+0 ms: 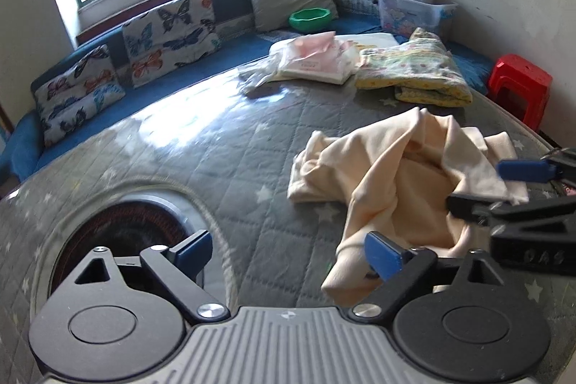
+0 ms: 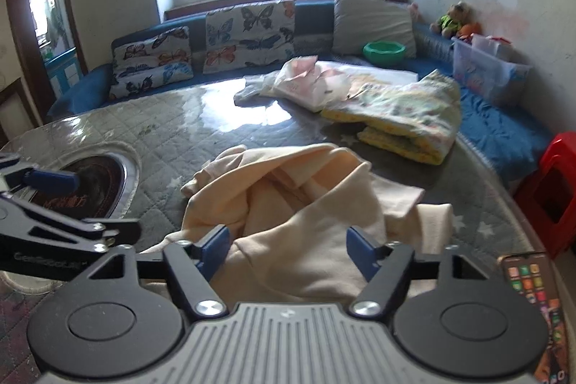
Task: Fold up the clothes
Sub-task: 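Grasp the cream sweatshirt with the left gripper while the right gripper grasps it too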
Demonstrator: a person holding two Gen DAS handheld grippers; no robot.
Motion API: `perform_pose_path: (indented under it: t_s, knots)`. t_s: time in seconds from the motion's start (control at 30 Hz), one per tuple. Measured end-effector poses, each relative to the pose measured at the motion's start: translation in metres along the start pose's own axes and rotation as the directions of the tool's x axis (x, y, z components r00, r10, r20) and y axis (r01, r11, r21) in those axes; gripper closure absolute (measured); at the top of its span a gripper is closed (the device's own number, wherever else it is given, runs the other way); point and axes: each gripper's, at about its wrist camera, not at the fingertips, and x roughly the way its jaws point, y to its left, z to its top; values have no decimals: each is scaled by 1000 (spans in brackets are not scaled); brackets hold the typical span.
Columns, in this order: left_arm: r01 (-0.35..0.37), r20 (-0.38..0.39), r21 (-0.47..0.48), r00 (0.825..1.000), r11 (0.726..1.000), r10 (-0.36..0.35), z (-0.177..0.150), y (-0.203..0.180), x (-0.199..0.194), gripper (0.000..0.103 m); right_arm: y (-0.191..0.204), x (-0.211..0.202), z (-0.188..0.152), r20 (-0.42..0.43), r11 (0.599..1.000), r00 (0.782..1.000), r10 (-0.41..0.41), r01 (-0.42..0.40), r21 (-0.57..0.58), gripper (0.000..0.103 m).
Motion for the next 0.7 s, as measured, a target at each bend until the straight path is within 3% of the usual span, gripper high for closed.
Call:
perform_pose_path:
  t_s: [0.2,0.27,0.37,0.53,0.63,0.7]
  knots:
    - [57,16,96,998,994,-58,15,-17,13,30,-3,10,-7,-62,999,997,41,-40,17,65]
    - [74,12,129,997,989,-76,20,-24,20,43,-6,10,-10,-75,998,996,53,-51,31,76]
    - [112,-13,145,994,983,-111,27,-30,33,56,-11,8,-15,-87,998,994,61,-58,37,84]
    - [157,-25,163,988,974,-155,38,-39,48,59,-11,4,-16,-90,997,994,67,-64,33,85]
    - [176,-45,161,984,971,-171,41,-42,55,68,-10,4,-14,-86,998,995,58,-55,35,81]
    - [204,-50,133,979,970,-199,43,-38,56,69,-9,4,-12,-79,998,996,51,-48,43,80]
